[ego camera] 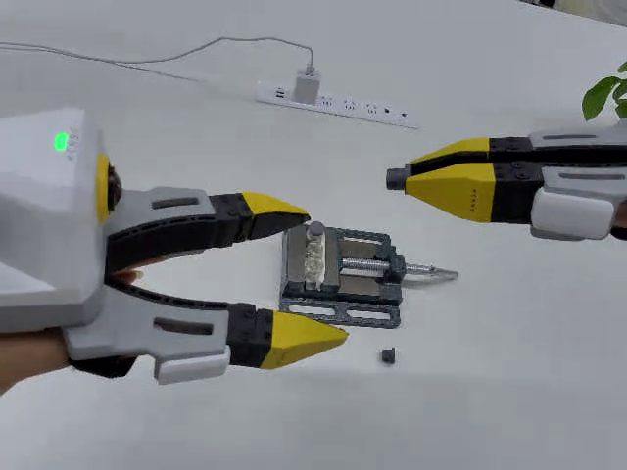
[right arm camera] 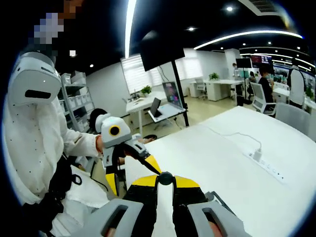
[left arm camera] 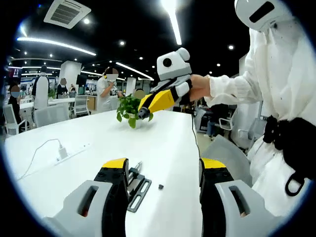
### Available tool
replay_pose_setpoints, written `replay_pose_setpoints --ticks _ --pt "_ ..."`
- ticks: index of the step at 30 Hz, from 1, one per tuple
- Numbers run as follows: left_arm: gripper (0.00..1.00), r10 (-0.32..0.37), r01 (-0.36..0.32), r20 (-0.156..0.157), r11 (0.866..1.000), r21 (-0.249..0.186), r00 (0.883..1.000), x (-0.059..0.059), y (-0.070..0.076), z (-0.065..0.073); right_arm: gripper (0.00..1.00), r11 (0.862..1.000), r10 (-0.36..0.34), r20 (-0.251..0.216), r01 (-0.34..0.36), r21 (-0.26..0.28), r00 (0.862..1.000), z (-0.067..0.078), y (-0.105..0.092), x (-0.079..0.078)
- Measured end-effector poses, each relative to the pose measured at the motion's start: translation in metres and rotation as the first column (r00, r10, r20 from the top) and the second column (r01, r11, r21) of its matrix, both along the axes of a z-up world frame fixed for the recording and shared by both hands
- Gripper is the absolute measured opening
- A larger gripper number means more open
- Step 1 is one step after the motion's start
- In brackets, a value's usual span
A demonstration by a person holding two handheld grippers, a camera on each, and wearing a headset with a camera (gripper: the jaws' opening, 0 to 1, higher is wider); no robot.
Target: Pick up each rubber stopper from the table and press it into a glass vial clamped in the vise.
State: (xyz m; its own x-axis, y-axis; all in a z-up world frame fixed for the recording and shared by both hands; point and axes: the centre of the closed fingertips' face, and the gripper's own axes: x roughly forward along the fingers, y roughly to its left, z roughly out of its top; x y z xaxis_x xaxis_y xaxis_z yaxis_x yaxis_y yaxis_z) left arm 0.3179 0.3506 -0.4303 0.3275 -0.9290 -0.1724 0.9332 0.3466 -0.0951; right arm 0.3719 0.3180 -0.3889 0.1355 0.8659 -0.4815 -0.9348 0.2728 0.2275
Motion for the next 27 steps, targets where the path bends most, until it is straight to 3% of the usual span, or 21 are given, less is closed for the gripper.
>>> replay_pose_setpoints --ticks 4,6,7,11,12,14,16,18,19,20,24,27 --pt "0.67 0.014 -0.017 0.048 0.998 0.068 0.999 0.002 0.004 -0.017 0.05 0.996 0.022 0.003 -0.022 -0.089 1.0 -0.017 0.005 0.013" --pt "0.69 0.017 -0.02 0.037 0.996 0.086 0.999 0.002 0.006 -0.025 0.05 0.989 0.037 0.008 -0.036 -0.142 0.999 -0.026 0.005 0.018" --pt "0.7 0.011 -0.016 0.047 0.995 0.097 0.999 0.002 0.007 -0.029 0.05 0.982 0.05 0.019 -0.046 -0.185 0.999 -0.033 0.006 0.022" --pt "0.76 0.017 -0.025 0.069 0.992 0.121 0.997 0.004 0.01 -0.039 0.05 0.961 0.086 0.017 -0.078 -0.264 0.996 -0.05 0.013 0.031" --pt "0.78 0.024 -0.033 0.079 0.992 0.119 0.997 0.006 0.011 -0.041 0.05 0.949 0.106 0.019 -0.095 -0.3 0.994 -0.058 0.014 0.035" --pt "0.8 0.027 -0.035 0.068 0.992 0.123 0.997 0.007 0.012 -0.045 0.05 0.929 0.127 0.022 -0.111 -0.352 0.992 -0.07 0.016 0.04" --pt "0.84 0.033 -0.044 0.086 0.991 0.128 0.996 0.008 0.013 -0.049 0.05 0.917 0.143 0.013 -0.128 -0.377 0.99 -0.08 0.02 0.043" --pt "0.89 0.035 -0.047 0.081 0.987 0.151 0.996 0.009 0.014 -0.058 0.05 0.897 0.166 0.007 -0.148 -0.415 0.986 -0.092 0.024 0.046" --pt "0.88 0.038 -0.051 0.082 0.984 0.171 0.996 0.01 0.016 -0.064 0.05 0.879 0.187 0.006 -0.164 -0.447 0.982 -0.1 0.024 0.048" --pt "0.9 0.038 -0.052 0.083 0.984 0.17 0.996 0.011 0.016 -0.066 0.05 0.867 0.199 0.009 -0.171 -0.468 0.98 -0.105 0.025 0.049" --pt "0.97 0.049 -0.058 0.058 0.986 0.156 0.997 0.011 0.019 -0.074 0.05 0.795 0.262 0.012 -0.209 -0.57 0.965 -0.132 0.025 0.052" --pt "0.98 0.053 -0.06 0.05 0.985 0.162 0.997 0.011 0.02 -0.081 0.05 0.761 0.286 0.002 -0.226 -0.608 0.958 -0.151 0.024 0.057"
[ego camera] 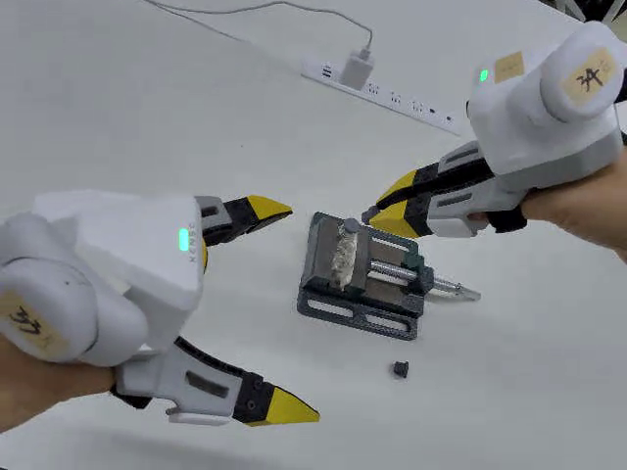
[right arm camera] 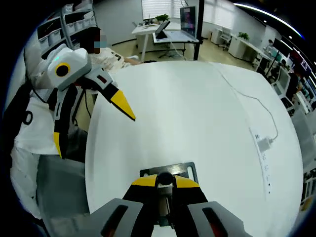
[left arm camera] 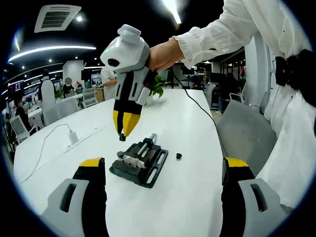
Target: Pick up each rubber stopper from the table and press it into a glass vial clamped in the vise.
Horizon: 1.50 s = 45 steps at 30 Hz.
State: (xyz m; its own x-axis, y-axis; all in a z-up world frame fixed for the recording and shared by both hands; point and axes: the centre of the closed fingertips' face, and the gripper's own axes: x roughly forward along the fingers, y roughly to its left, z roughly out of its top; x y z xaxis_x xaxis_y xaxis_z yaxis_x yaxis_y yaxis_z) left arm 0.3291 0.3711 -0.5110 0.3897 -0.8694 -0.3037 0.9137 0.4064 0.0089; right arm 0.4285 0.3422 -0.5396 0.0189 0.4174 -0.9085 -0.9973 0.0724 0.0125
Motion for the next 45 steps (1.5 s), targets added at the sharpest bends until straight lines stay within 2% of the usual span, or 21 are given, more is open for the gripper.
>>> replay_pose_setpoints --ticks 3,7,13,29,45 --pt "0.99 0.006 -0.007 -0.011 1.0 -0.012 1.0 0.001 0.002 -0.003 0.05 0.998 0.025 0.011 -0.024 -0.055 1.0 -0.016 -0.005 0.004" --pt "0.99 0.02 -0.021 -0.022 0.999 -0.027 1.0 0.004 0.005 -0.005 0.05 0.994 0.047 0.031 -0.044 -0.096 0.998 -0.033 -0.005 0.007" --pt "0.99 0.028 -0.029 -0.025 0.999 -0.044 0.999 0.006 0.007 -0.005 0.05 0.987 0.075 0.042 -0.069 -0.144 0.996 -0.049 -0.008 0.008" --pt "0.98 0.038 -0.04 -0.031 0.998 -0.058 0.999 0.006 0.009 -0.007 0.05 0.978 0.112 0.035 -0.104 -0.179 0.993 -0.049 -0.006 0.0" --pt "0.96 0.045 -0.048 -0.037 0.996 -0.072 0.998 0.008 0.01 -0.006 0.05 0.962 0.169 0.041 -0.155 -0.227 0.985 -0.056 -0.008 0.008"
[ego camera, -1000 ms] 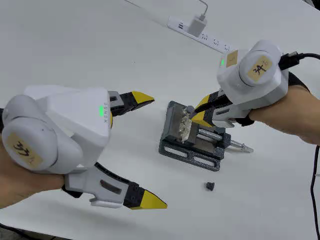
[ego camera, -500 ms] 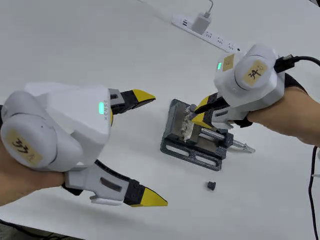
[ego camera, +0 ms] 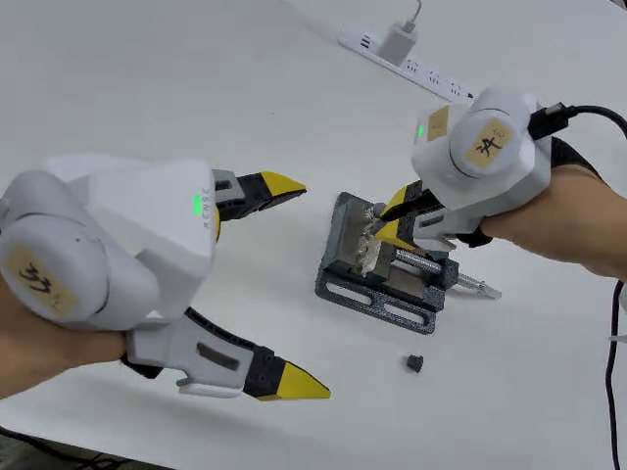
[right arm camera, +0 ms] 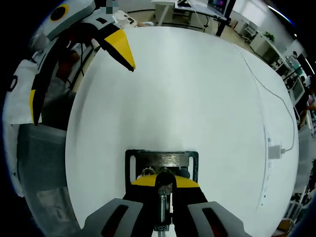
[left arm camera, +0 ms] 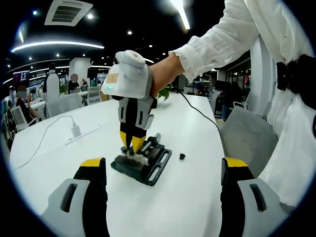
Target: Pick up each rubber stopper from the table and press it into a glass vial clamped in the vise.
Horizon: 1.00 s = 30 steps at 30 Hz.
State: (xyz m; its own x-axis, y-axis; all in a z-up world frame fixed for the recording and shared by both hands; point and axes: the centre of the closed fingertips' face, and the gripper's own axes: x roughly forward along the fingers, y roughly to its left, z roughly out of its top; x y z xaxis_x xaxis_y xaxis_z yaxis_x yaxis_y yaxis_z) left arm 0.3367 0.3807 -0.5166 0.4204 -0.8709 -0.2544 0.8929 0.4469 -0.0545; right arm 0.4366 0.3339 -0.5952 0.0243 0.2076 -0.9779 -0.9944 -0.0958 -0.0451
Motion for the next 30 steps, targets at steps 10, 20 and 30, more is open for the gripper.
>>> replay_pose_setpoints --ticks 10,20,30 --pt "0.96 -0.006 0.006 -0.001 1.0 -0.013 1.0 0.0027 -0.0043 0.0026 0.04 0.999 0.02 0.027 -0.02 -0.033 0.999 -0.0031 -0.0012 0.002" --pt "0.95 -0.012 0.012 0.007 1.0 -0.018 1.0 0.0053 -0.0092 0.0076 0.06 0.999 0.023 0.028 -0.022 -0.029 0.999 -0.0046 -0.0038 0.0057" --pt "0.94 -0.003 0.003 0.002 1.0 -0.017 1.0 0.0047 -0.0062 0.0072 0.07 1.0 0.021 0.027 -0.021 -0.006 0.999 -0.0037 -0.0028 0.0046"
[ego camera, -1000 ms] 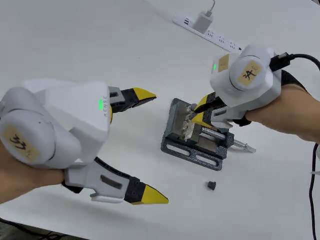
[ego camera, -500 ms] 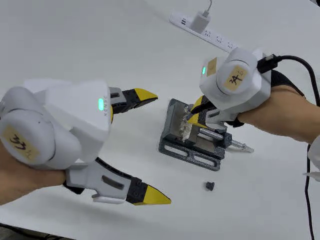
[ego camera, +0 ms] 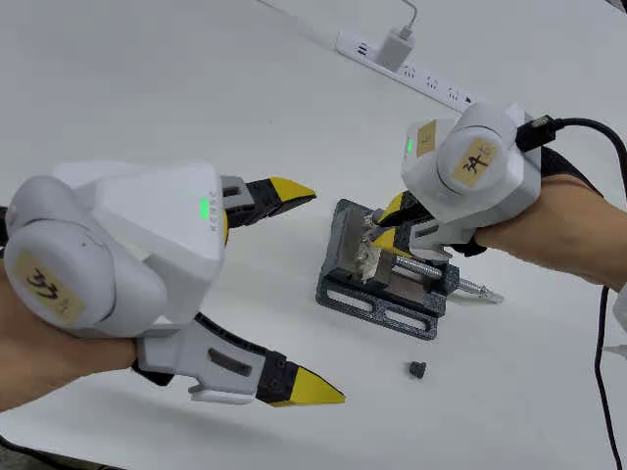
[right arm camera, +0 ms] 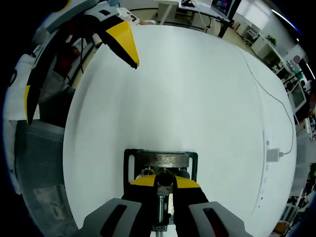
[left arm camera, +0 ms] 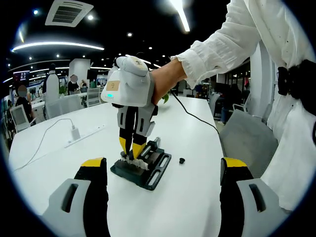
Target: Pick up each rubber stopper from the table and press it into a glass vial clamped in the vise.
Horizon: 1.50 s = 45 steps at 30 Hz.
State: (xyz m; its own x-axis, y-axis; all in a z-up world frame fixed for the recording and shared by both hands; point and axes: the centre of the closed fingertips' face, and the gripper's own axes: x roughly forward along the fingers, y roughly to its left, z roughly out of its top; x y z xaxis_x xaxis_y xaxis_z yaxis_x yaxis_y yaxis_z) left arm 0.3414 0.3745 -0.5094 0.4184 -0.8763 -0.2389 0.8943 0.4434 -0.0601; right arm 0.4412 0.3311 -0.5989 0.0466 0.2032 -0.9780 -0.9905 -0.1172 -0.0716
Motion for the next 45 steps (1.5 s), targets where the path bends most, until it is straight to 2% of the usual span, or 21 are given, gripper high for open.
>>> replay_pose_setpoints --ticks 6,8,11,15,21,24,38,45 --pt "0.94 0.001 -0.001 0.001 1.0 -0.001 1.0 0.0 0.0 0.0 0.1 0.999 -0.018 -0.01 0.018 0.029 1.0 0.0 0.002 -0.002" --pt "0.94 0.0 0.0 0.002 1.0 0.002 1.0 0.0 0.0 0.0 0.09 0.999 -0.018 -0.001 0.018 0.03 1.0 0.001 0.002 -0.002" --pt "0.94 0.001 -0.001 0.002 1.0 -0.003 1.0 0.0 0.0 0.001 0.09 0.998 -0.03 -0.005 0.031 0.055 1.0 0.008 0.006 -0.004" --pt "0.94 0.0 0.0 -0.001 1.0 0.002 1.0 0.0 0.0 -0.001 0.06 0.997 -0.033 -0.004 0.033 0.071 0.999 0.018 0.007 -0.009" --pt "0.94 -0.006 0.006 -0.003 1.0 0.004 1.0 -0.001 -0.002 -0.002 0.01 0.995 -0.053 -0.01 0.054 0.089 0.999 0.022 0.004 -0.01" --pt "0.94 -0.006 0.006 -0.005 1.0 0.001 1.0 -0.001 -0.002 -0.002 0.01 0.992 -0.074 -0.035 0.077 0.096 0.997 0.019 0.002 -0.009" --pt "0.93 -0.007 0.007 -0.012 1.0 -0.003 1.0 0.0 -0.002 -0.003 0.0 0.991 -0.083 -0.049 0.088 0.097 0.995 0.006 0.001 -0.003" --pt "0.93 -0.005 0.005 -0.011 1.0 -0.007 1.0 0.001 -0.001 -0.002 0.01 0.992 -0.083 -0.06 0.088 0.088 0.995 0.007 0.002 -0.006"
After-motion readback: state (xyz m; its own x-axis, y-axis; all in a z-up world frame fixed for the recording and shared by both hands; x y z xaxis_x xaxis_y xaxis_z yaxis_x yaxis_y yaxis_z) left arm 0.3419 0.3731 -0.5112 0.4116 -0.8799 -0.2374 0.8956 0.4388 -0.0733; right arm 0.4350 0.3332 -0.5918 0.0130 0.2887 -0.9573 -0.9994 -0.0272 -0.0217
